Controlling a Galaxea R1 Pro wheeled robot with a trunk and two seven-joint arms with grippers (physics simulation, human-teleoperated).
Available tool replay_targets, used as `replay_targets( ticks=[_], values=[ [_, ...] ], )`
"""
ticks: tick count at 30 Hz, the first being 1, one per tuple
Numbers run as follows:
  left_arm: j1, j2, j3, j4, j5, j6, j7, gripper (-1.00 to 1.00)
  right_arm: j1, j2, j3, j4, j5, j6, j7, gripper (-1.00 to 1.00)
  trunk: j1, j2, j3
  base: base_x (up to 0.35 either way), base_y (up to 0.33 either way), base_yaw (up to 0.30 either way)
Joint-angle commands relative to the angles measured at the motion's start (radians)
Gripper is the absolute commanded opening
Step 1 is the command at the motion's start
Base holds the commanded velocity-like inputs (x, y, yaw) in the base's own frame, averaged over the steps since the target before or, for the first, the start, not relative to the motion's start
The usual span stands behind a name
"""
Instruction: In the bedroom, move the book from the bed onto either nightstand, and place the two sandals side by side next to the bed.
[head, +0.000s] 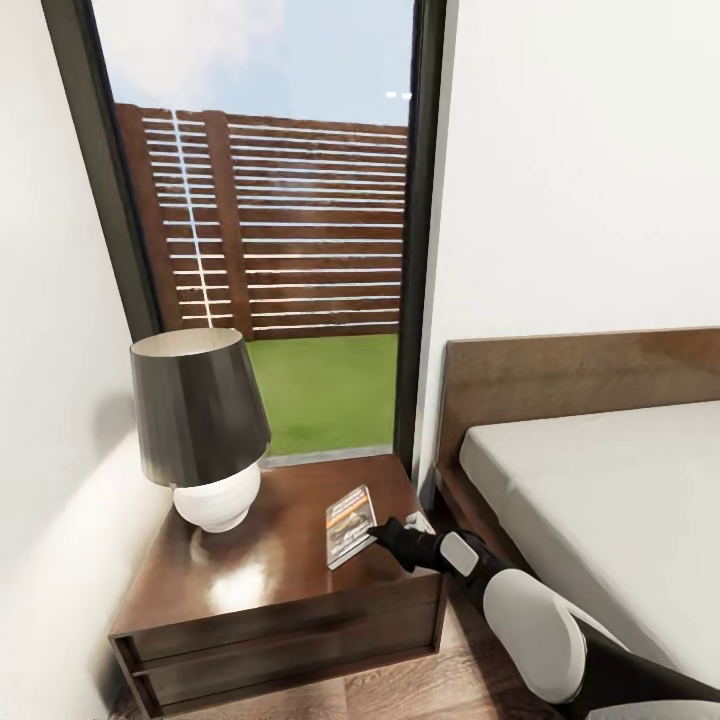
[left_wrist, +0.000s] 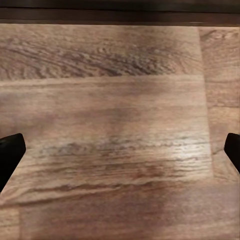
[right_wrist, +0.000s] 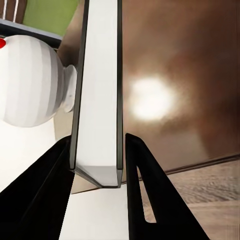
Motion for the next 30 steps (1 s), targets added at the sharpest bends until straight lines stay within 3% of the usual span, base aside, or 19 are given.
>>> replay_targets(
  ticks=[1, 10, 15, 16, 21, 30],
  values=[
    [0.000, 0.000, -0.003, -0.003, 0.010, 0.004, 0.008, 1.00, 0.000, 0.000, 0.002, -0.002, -0.011, 0.008, -0.005, -1.00, 0.000, 0.000, -0.001, 0.000, 0.000, 0.000],
    [0.018, -0.002, -0.002, -0.065, 0.013, 0.006, 0.026, 1.00, -0.005, 0.001, 0.002, -0.002, -0.011, 0.008, -0.012, -1.00, 0.000, 0.000, -0.001, 0.000, 0.000, 0.000],
    [0.090, -0.003, -0.002, -0.181, 0.012, 0.049, 0.033, 1.00, -0.005, 0.001, 0.002, -0.002, -0.011, 0.008, -0.013, -1.00, 0.004, -0.007, -0.004, 0.000, 0.000, 0.000],
    [0.129, -0.003, -0.001, -0.254, 0.011, 0.074, 0.042, 1.00, -0.005, 0.001, 0.002, -0.002, -0.011, 0.007, -0.014, -1.00, 0.007, -0.014, -0.007, 0.000, 0.000, 0.000],
    [0.228, -0.003, 0.000, -0.422, 0.012, 0.119, 0.090, 1.00, -0.008, 0.001, 0.002, -0.002, -0.011, 0.007, -0.015, -1.00, 0.027, -0.049, -0.023, 0.000, 0.000, 0.000],
    [0.287, -0.003, -0.003, -0.517, 0.014, 0.156, 0.127, 1.00, -0.017, 0.003, 0.002, -0.002, -0.012, 0.007, -0.015, -1.00, 0.035, -0.064, -0.033, 0.000, 0.000, 0.000]
  ],
)
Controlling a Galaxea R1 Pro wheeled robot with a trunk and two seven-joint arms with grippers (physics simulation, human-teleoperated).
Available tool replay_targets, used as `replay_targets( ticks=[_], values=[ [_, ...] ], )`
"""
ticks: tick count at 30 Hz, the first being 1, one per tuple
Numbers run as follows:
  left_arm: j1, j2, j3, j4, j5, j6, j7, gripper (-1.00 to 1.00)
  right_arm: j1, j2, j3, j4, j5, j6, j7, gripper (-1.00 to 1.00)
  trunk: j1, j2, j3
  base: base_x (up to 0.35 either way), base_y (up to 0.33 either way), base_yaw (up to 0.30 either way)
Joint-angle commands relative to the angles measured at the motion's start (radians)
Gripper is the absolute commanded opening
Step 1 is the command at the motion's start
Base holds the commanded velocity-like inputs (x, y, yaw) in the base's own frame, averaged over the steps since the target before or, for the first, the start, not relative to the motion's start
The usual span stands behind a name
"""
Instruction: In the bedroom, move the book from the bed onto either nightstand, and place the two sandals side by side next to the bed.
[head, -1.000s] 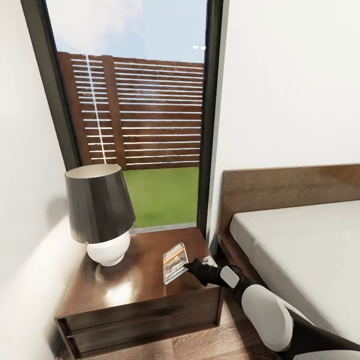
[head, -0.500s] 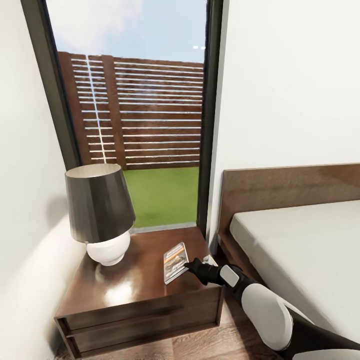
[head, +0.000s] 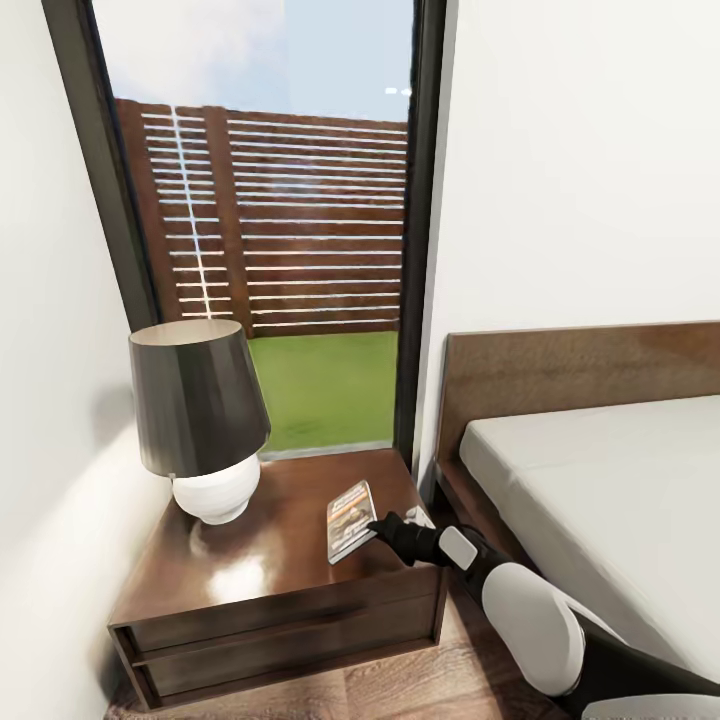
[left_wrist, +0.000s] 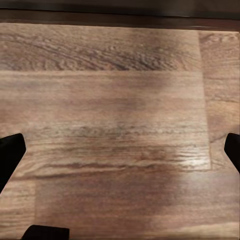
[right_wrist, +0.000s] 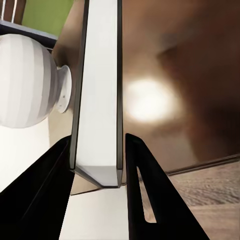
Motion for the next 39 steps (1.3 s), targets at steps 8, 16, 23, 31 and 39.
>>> replay_targets(
  ticks=[8, 16, 23, 31, 39],
  values=[
    [0.010, 0.000, -0.002, -0.024, 0.010, 0.020, 0.015, 1.00, -0.007, 0.000, 0.002, -0.002, -0.010, 0.008, -0.002, -1.00, 0.000, 0.000, -0.001, 0.000, 0.000, 0.000],
    [0.034, 0.000, -0.002, -0.060, 0.010, 0.024, 0.016, 1.00, -0.023, -0.002, 0.002, -0.002, -0.010, 0.008, -0.002, -1.00, 0.000, 0.000, -0.001, 0.000, 0.000, 0.000],
    [0.043, 0.000, -0.002, -0.073, 0.009, 0.024, 0.017, 1.00, -0.036, -0.002, 0.002, -0.002, -0.010, 0.008, -0.005, -1.00, 0.002, -0.002, -0.020, 0.000, 0.000, 0.000],
    [0.047, 0.000, -0.002, -0.078, 0.009, 0.025, 0.018, 1.00, -0.045, -0.002, 0.002, -0.002, -0.010, 0.008, -0.025, -1.00, 0.004, -0.003, -0.040, 0.000, 0.000, 0.000],
    [0.048, 0.000, -0.002, -0.086, 0.009, 0.025, 0.018, 1.00, -0.051, -0.001, 0.002, -0.002, -0.010, 0.008, -0.036, -1.00, 0.004, -0.003, -0.040, 0.000, 0.000, 0.000]
  ],
)
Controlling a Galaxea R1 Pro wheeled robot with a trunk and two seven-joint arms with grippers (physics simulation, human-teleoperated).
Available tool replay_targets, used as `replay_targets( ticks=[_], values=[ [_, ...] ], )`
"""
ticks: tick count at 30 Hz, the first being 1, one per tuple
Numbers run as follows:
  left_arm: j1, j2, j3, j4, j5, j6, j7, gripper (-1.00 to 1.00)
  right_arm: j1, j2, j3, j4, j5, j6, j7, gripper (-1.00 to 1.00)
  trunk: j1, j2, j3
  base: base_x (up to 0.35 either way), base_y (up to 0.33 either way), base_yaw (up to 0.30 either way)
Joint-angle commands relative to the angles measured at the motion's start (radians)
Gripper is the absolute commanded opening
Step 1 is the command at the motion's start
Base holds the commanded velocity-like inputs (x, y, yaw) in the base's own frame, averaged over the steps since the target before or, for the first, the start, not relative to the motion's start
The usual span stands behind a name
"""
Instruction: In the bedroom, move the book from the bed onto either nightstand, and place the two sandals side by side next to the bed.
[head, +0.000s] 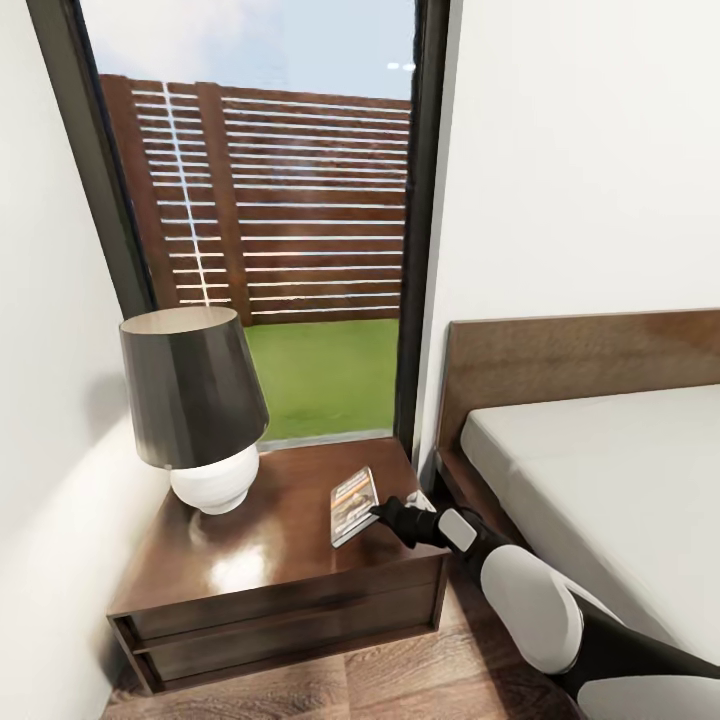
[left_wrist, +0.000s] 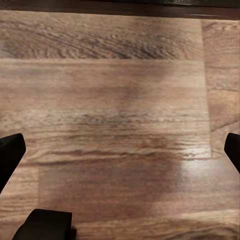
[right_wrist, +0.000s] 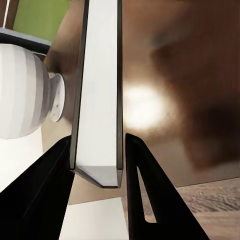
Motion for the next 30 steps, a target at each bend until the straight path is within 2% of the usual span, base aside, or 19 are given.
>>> replay_targets(
  ticks=[1, 13, 30],
  values=[
    [0.002, 0.000, -0.001, -0.003, 0.011, 0.003, 0.009, 1.00, 0.000, 0.000, 0.002, -0.002, -0.011, 0.008, -0.003, -1.00, 0.000, 0.000, -0.001, 0.000, 0.000, 0.000],
    [0.036, 0.000, -0.001, -0.049, 0.011, 0.003, 0.009, 1.00, -0.003, 0.001, 0.002, -0.002, -0.011, 0.008, -0.005, -1.00, 0.000, 0.000, -0.001, 0.000, 0.000, 0.000],
    [0.043, 0.000, -0.002, -0.058, 0.011, 0.004, 0.009, 1.00, -0.006, 0.001, 0.002, -0.002, -0.011, 0.008, -0.006, -1.00, 0.000, 0.000, -0.001, 0.000, 0.000, 0.000]
  ],
)
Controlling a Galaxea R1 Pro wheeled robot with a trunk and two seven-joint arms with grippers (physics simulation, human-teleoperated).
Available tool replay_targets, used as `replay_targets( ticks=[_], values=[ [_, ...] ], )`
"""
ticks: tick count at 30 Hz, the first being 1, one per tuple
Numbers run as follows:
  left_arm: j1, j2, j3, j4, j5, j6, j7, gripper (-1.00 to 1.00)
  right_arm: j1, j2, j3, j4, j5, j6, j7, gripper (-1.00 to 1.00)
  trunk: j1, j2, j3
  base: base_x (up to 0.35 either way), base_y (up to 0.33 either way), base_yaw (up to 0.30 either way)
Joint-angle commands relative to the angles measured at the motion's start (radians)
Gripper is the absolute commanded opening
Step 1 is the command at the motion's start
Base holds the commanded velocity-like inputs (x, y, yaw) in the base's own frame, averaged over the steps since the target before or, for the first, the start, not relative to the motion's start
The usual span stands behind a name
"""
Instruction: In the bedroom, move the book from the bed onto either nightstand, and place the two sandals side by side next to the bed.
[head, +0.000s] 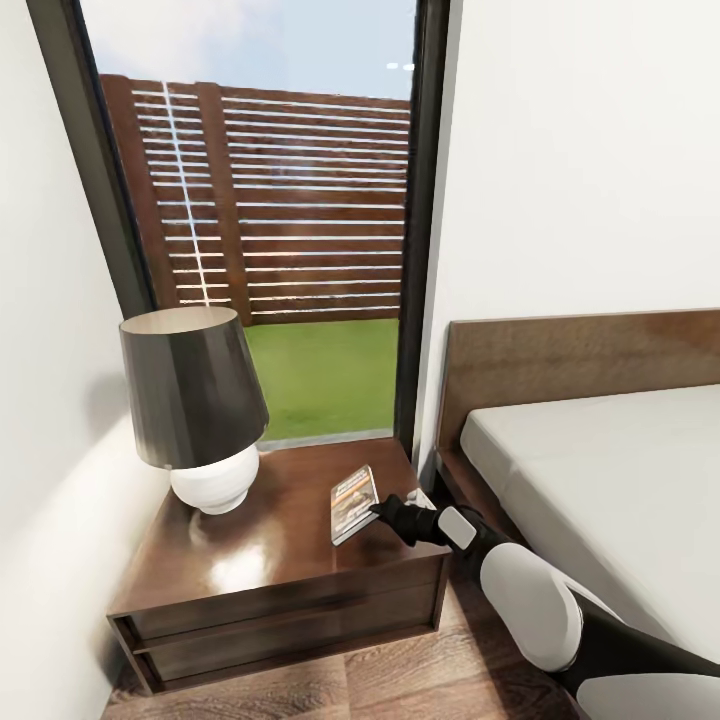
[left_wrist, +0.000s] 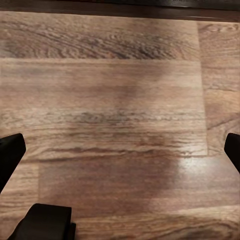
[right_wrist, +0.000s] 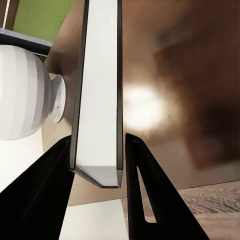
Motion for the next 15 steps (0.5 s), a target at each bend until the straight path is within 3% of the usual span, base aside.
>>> replay_targets(
  ticks=[1, 15],
  values=[
    [0.000, 0.000, -0.001, -0.002, 0.011, 0.003, 0.009, 1.00, 0.000, 0.000, 0.002, -0.002, -0.011, 0.008, -0.002, -1.00, 0.000, 0.000, -0.001, 0.000, 0.000, 0.000],
    [0.000, 0.000, -0.001, -0.002, 0.011, 0.003, 0.009, 1.00, 0.000, 0.000, 0.002, -0.002, -0.011, 0.008, -0.002, -1.00, 0.000, 0.000, -0.001, 0.000, 0.000, 0.000]
  ],
)
